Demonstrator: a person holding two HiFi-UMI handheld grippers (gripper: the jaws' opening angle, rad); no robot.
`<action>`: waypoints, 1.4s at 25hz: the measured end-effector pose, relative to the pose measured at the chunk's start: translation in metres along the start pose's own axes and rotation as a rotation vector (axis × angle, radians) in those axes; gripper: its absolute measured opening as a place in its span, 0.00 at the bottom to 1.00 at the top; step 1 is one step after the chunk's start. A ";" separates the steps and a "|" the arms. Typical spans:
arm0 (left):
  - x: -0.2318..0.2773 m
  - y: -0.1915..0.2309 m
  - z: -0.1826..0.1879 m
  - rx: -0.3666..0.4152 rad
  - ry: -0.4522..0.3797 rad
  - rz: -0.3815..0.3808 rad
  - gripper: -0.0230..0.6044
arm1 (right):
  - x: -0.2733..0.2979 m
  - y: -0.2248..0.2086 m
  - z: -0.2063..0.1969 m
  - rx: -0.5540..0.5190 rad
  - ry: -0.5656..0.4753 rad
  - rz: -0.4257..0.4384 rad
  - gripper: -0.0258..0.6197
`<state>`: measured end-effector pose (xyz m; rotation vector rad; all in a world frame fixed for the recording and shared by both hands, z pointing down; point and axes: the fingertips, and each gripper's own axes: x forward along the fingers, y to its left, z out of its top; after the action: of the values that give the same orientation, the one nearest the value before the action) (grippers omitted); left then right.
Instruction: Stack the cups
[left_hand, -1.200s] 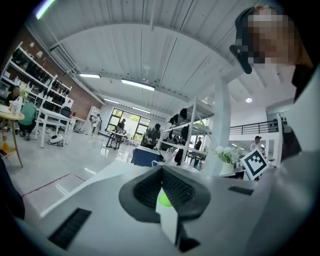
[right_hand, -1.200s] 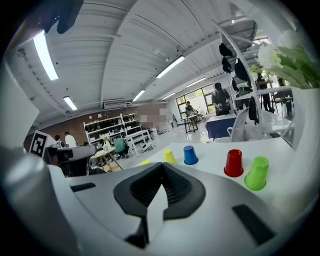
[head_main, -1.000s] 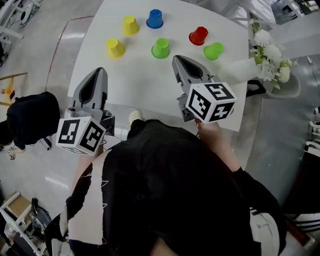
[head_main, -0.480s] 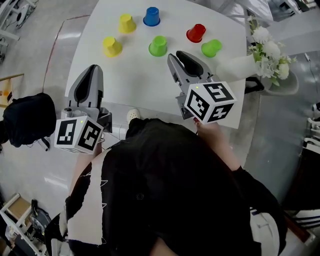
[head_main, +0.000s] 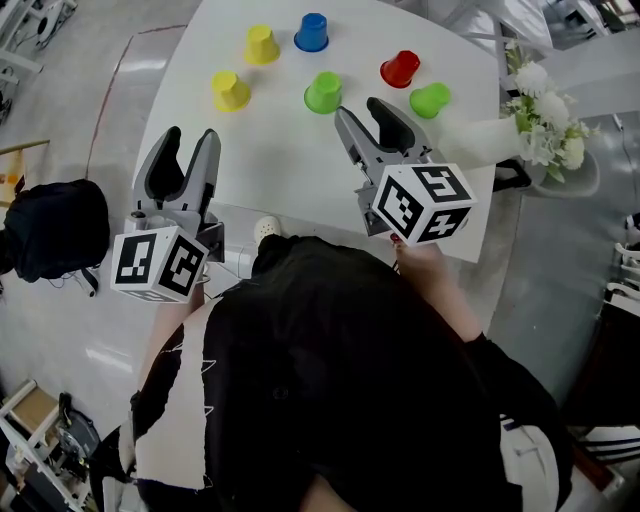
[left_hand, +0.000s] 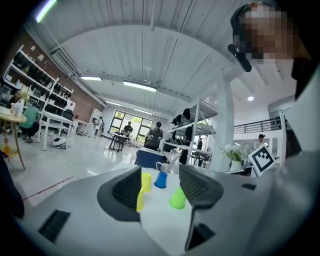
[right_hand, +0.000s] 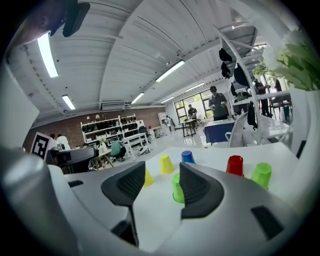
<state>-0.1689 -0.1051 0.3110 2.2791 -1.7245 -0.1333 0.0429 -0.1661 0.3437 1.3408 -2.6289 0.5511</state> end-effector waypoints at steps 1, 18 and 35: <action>0.001 0.002 -0.001 0.004 0.002 0.007 0.43 | 0.001 0.000 0.000 0.002 0.001 0.001 0.39; 0.024 0.041 -0.036 -0.005 0.109 0.069 0.61 | 0.043 -0.020 -0.029 -0.003 0.103 -0.042 0.51; 0.039 0.077 -0.047 -0.001 0.150 0.116 0.61 | 0.095 -0.042 -0.063 -0.035 0.220 -0.087 0.51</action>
<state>-0.2185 -0.1542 0.3809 2.1226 -1.7715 0.0585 0.0178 -0.2360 0.4395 1.2965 -2.3823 0.5999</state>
